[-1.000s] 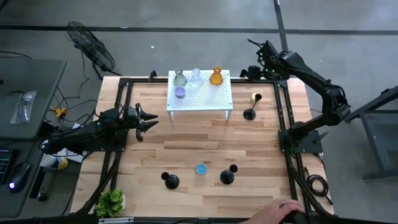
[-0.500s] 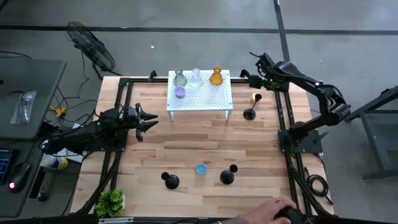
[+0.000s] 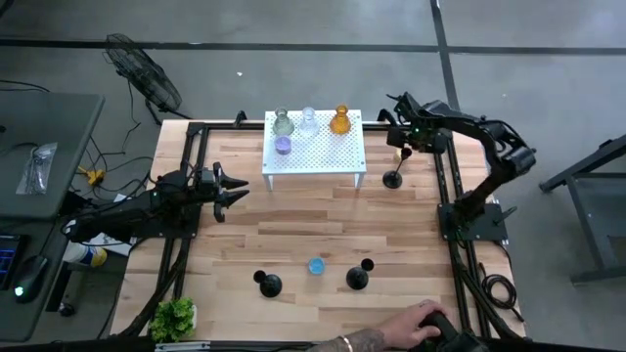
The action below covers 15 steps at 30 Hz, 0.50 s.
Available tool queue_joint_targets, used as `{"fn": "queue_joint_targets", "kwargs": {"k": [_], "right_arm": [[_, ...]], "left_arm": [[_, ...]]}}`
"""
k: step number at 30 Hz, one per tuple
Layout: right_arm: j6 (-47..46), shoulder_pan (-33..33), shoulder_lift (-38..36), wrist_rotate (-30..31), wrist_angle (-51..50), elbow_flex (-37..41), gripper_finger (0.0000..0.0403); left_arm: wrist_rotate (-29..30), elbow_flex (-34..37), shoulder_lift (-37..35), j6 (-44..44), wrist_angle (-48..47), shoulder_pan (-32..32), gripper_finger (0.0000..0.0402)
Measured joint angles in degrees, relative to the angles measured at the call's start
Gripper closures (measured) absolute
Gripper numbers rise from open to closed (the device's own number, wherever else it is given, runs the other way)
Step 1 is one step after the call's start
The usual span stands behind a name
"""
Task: Pick & Place candle stick holders
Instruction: Put the yellow scented candle on the shelf aligned with the other scented candle
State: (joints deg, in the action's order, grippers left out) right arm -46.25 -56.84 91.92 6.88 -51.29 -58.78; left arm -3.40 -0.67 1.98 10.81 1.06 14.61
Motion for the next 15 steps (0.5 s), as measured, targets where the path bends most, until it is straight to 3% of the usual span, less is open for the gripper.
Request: {"fn": "queue_joint_targets", "kwargs": {"k": [15], "right_arm": [[1.48, -1.4, 2.25, -0.85, -0.07, -0.02, 0.016]], "left_arm": [[0.0, 0.0, 0.02, 0.0, 0.02, -0.01, 0.0268]]}}
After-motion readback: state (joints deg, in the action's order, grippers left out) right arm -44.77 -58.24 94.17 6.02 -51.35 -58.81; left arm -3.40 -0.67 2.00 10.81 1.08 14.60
